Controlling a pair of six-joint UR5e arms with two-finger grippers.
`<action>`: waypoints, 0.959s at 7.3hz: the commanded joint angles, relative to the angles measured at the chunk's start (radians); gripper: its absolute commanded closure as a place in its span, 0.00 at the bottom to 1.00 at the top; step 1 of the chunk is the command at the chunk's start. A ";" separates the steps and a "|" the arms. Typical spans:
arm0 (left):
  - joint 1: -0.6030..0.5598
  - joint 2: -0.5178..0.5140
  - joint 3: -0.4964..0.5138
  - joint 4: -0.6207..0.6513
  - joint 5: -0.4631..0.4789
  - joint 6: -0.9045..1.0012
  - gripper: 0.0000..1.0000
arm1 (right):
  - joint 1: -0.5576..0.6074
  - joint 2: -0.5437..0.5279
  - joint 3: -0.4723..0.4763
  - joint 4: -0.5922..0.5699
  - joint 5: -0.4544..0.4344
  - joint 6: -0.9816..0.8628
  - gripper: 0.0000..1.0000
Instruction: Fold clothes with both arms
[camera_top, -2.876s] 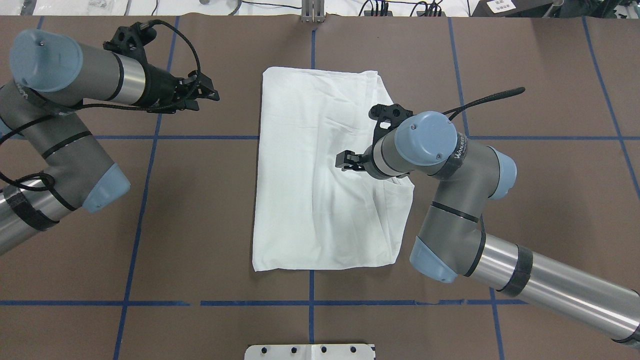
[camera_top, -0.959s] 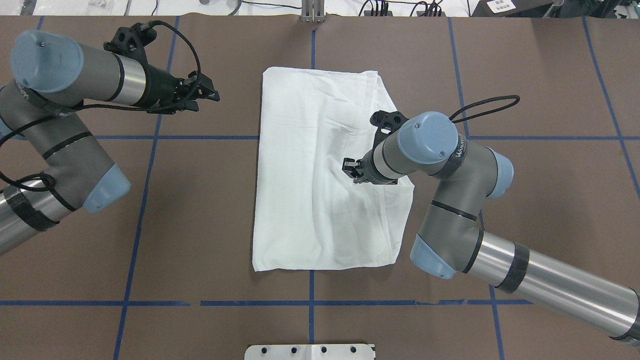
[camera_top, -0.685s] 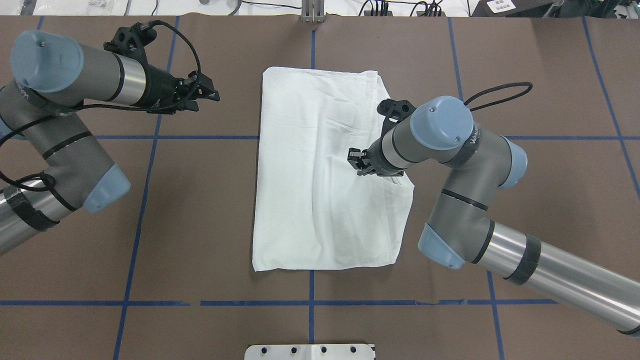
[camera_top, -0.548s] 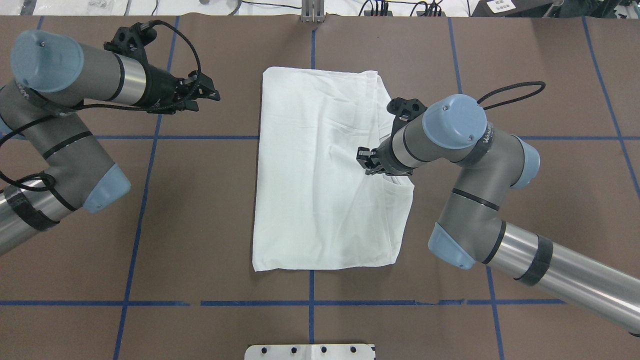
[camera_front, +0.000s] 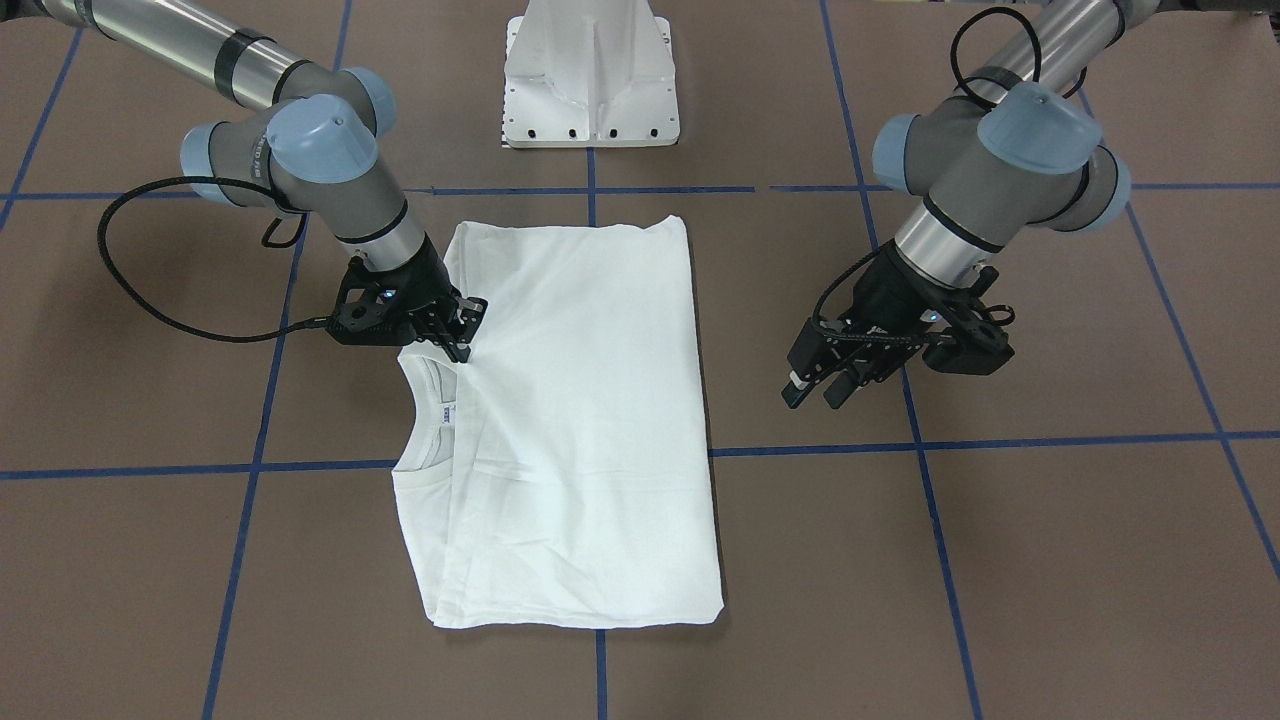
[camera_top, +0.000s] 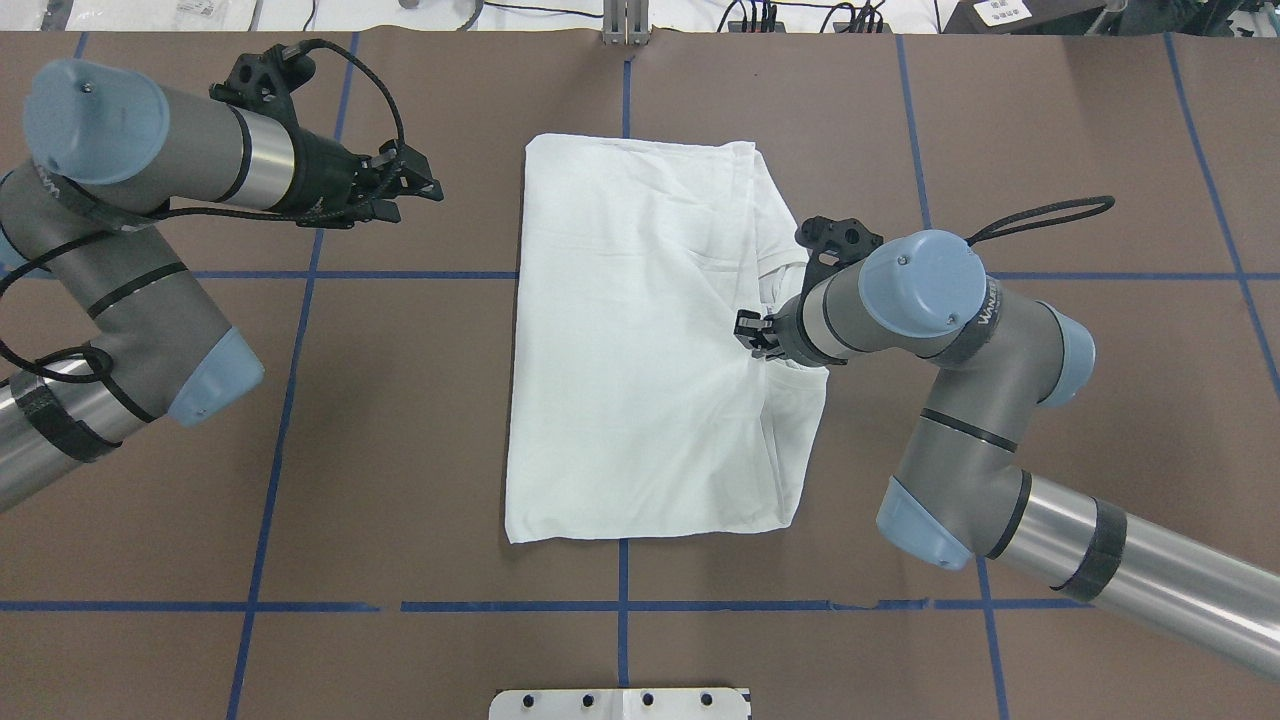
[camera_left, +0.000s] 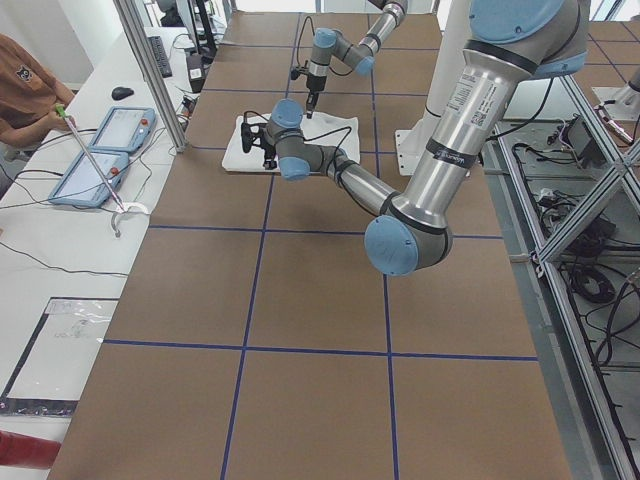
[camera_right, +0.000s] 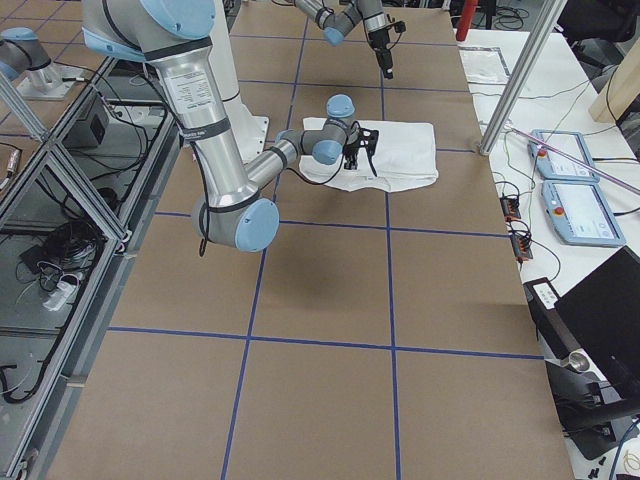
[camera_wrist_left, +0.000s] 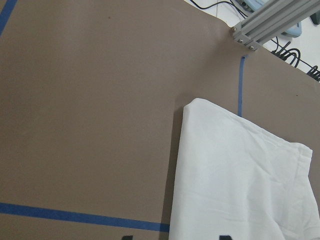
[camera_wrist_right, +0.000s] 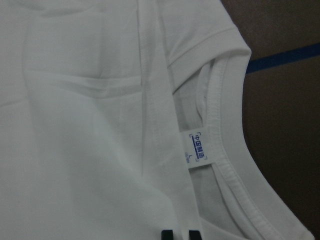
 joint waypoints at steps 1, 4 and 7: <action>0.000 0.001 0.000 0.000 0.000 -0.001 0.35 | 0.000 -0.009 0.023 0.001 0.001 0.000 0.00; 0.000 0.000 0.000 0.000 0.000 -0.001 0.35 | -0.029 -0.083 0.133 -0.008 -0.021 0.055 0.00; 0.000 0.005 0.000 0.000 0.000 -0.001 0.35 | -0.228 -0.136 0.219 -0.011 -0.292 0.388 0.00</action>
